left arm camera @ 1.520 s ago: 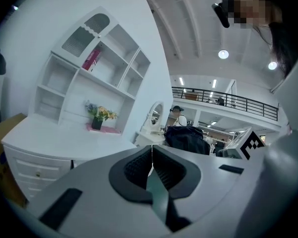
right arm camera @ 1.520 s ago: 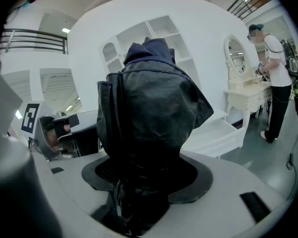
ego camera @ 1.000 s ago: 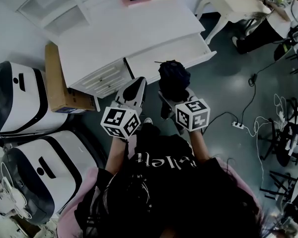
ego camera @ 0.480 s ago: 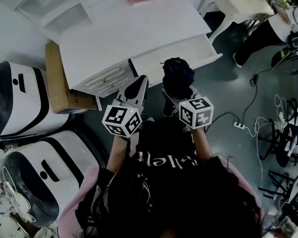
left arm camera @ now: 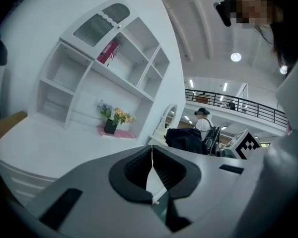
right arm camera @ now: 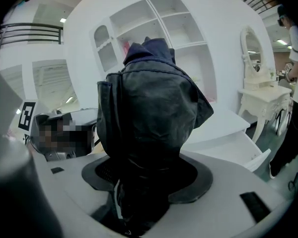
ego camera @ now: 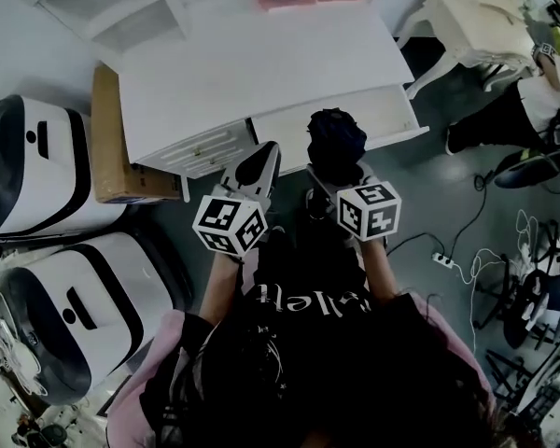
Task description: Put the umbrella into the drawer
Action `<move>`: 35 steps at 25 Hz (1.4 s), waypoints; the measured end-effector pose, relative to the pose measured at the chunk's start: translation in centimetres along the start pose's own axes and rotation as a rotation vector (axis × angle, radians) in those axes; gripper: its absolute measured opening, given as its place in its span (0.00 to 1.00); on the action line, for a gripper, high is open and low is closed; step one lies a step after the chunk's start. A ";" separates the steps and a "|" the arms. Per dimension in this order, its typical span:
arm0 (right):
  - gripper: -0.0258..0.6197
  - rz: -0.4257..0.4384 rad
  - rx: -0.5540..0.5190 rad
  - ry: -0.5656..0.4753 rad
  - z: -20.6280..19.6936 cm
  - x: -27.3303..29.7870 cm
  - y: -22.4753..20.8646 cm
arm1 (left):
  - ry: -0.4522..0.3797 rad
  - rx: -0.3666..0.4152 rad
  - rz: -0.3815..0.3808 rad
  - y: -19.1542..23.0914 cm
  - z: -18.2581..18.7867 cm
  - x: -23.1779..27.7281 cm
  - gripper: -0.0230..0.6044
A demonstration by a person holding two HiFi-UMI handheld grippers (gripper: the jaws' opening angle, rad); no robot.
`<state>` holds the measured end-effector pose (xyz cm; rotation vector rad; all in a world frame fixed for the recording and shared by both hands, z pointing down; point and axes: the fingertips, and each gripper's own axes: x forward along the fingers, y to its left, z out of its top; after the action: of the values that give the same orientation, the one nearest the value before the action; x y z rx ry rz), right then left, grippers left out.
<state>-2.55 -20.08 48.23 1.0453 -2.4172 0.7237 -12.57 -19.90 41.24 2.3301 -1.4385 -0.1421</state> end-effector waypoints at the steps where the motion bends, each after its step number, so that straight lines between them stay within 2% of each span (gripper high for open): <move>1: 0.49 0.007 -0.010 0.010 0.3 0.4 -0.6 | 0.000 -0.003 0.013 0.2 0.1 0.6 0.06; 11: 0.49 0.083 -0.153 0.128 2.7 4.8 -7.0 | -0.013 -0.031 0.154 1.7 0.4 6.1 0.06; 19: 0.49 0.194 -0.296 0.289 1.7 9.8 -11.0 | -0.021 -0.074 0.293 4.1 -0.1 8.4 0.06; 28: 0.49 0.306 -0.664 0.508 -0.9 15.4 -14.0 | -0.029 -0.089 0.403 6.3 -0.6 8.3 0.06; 32: 0.49 0.362 -0.769 0.611 -3.4 18.2 -14.6 | -0.030 -0.102 0.457 7.2 -1.3 7.8 0.06; 35: 0.49 0.397 -0.887 0.666 -4.8 19.8 -14.8 | -0.033 -0.106 0.484 7.6 -1.4 7.4 0.06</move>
<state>-3.23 -36.57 67.19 -0.0405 -1.9773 0.0216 -15.05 -29.03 46.30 1.8420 -1.9112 -0.1158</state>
